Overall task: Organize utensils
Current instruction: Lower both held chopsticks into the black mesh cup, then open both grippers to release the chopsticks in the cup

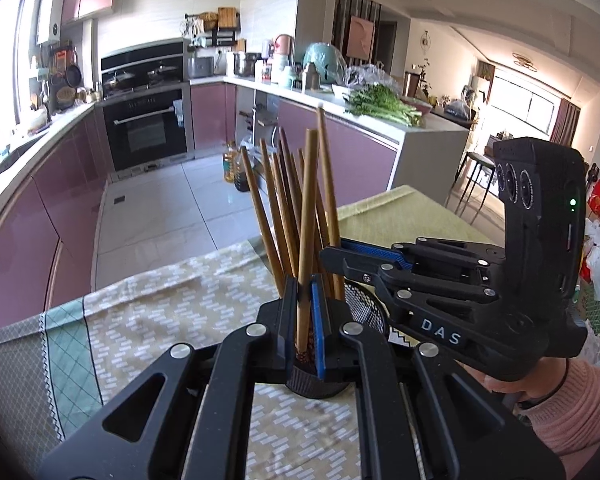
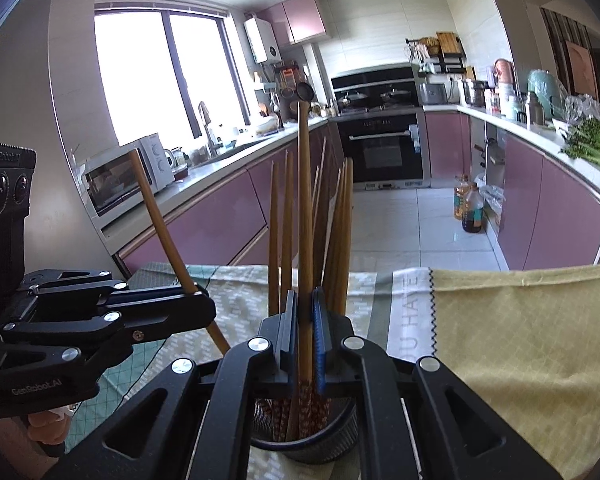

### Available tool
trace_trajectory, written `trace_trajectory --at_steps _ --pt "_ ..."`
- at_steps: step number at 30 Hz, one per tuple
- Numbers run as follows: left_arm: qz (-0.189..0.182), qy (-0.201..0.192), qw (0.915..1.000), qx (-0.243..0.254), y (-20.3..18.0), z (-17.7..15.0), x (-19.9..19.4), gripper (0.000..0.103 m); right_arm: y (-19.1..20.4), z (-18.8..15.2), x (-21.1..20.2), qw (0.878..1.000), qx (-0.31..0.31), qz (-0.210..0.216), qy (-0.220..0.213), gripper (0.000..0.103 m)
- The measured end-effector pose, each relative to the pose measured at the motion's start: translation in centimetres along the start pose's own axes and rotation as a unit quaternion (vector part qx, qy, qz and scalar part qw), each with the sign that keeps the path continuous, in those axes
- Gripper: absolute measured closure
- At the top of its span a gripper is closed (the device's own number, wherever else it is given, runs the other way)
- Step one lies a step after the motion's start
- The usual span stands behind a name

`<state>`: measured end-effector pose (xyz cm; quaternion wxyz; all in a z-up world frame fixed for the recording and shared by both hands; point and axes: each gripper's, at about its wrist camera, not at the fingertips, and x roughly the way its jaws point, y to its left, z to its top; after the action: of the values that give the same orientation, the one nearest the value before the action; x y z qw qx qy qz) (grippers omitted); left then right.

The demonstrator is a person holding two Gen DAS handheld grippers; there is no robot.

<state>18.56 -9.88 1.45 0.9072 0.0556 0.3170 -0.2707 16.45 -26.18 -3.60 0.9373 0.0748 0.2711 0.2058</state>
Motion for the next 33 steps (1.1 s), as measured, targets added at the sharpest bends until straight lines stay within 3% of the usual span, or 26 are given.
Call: trace_trajectory --at_steps 7,10,13,14,15,17,19,21,24,28,33 --pt "-0.002 0.012 0.9998 -0.013 0.5 -1.1 1.3 0.089 -0.6 -0.9 -0.4 1.0 0.012 -0.001 0.016 0.094" --pt "0.002 0.003 0.9997 -0.024 0.8 -1.9 1.0 0.075 -0.4 -1.2 -1.2 1.0 0.009 0.0 0.014 0.081" --pt "0.007 -0.007 0.9993 -0.036 1.3 -2.8 0.2 0.073 0.1 -1.6 -2.2 1.0 0.0 0.002 0.008 0.072" --pt "0.01 -0.011 0.999 -0.041 1.5 -3.2 -0.1 0.071 0.4 -1.7 -2.6 1.0 -0.004 -0.001 0.006 0.064" --pt "0.015 -0.016 0.9988 -0.044 1.6 -3.5 -0.4 0.066 0.6 -1.8 -2.9 1.0 -0.008 -0.004 0.002 0.053" --pt "0.03 -0.029 0.998 -0.047 1.7 -4.4 -1.3 0.054 1.1 -2.1 -3.9 1.0 -0.016 -0.011 -0.011 0.044" --pt "0.047 -0.048 0.9963 -0.053 1.9 -5.6 -2.5 0.038 1.5 -2.5 -4.7 1.0 -0.02 -0.014 -0.019 0.038" --pt "0.065 -0.064 0.9941 -0.059 2.1 -6.4 -3.5 0.029 1.8 -2.8 -5.3 0.999 -0.025 -0.019 -0.027 0.027" --pt "0.09 -0.089 0.9899 -0.064 2.2 -7.6 -5.2 0.005 2.4 -3.5 -6.4 0.998 -0.035 -0.037 -0.043 0.017" --pt "0.118 -0.11 0.985 -0.061 2.1 -8.8 -6.9 0.005 3.3 -4.6 -7.2 0.996 -0.045 -0.049 -0.055 0.008" --pt "0.14 -0.131 0.979 -0.069 1.7 -9.9 -8.9 0.005 4.5 -5.6 -8.0 0.994 -0.058 -0.057 -0.071 0.007"
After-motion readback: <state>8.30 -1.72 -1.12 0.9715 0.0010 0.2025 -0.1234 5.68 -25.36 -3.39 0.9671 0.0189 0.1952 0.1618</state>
